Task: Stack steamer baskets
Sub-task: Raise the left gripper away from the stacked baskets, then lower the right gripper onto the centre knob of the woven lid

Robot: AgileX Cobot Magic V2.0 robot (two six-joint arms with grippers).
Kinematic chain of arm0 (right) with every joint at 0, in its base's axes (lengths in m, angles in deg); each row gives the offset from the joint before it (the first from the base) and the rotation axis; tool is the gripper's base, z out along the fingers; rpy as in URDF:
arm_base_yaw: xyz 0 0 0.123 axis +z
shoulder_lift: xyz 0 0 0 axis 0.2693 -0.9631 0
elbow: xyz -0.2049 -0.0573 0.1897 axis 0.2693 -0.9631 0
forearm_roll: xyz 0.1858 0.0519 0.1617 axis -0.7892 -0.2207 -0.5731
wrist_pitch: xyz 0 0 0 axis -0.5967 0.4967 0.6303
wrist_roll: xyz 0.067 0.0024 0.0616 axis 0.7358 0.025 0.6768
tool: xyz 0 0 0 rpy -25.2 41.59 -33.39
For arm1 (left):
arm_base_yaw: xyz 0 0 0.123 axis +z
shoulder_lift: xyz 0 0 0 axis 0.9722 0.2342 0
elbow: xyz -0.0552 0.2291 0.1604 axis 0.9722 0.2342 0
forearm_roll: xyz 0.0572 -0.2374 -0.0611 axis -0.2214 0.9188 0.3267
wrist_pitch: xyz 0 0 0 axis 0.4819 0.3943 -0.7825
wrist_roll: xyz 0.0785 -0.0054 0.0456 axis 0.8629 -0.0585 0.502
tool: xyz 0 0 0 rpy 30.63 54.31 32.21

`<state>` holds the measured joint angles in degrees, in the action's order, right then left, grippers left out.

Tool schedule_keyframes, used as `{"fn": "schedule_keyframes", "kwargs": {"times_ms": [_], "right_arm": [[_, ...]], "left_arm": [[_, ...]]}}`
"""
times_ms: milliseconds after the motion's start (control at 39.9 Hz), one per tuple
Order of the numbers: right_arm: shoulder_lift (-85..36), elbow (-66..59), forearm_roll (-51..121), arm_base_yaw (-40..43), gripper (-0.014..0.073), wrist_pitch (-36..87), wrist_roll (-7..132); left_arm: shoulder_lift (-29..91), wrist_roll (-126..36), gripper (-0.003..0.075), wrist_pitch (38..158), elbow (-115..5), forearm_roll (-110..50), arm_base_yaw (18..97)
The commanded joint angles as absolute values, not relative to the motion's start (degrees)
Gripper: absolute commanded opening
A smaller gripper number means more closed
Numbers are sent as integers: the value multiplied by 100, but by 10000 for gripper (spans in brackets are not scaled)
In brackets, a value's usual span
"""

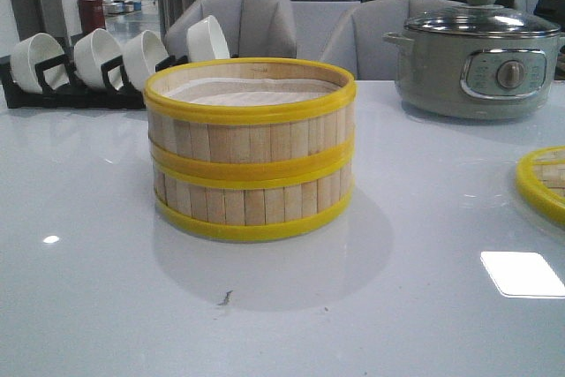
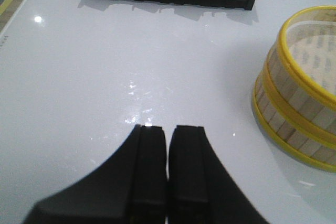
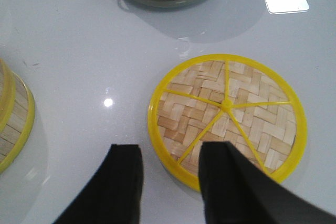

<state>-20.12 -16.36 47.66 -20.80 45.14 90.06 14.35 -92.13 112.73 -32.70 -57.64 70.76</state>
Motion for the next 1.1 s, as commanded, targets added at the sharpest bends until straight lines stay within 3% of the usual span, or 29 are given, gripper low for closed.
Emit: {"fn": "schedule_keyframes", "kwargs": {"times_ms": [0, 1078], "right_arm": [[-1971, -1405, 4724, -2075, 371, 4104, 8964], [-1971, -1405, 3943, -2075, 371, 4507, 8964]], "left_arm": [[1086, -9259, 88, 10719, -3146, -5783, 7005], [748, -9245, 87, 10625, -2806, -5931, 7005]]}}
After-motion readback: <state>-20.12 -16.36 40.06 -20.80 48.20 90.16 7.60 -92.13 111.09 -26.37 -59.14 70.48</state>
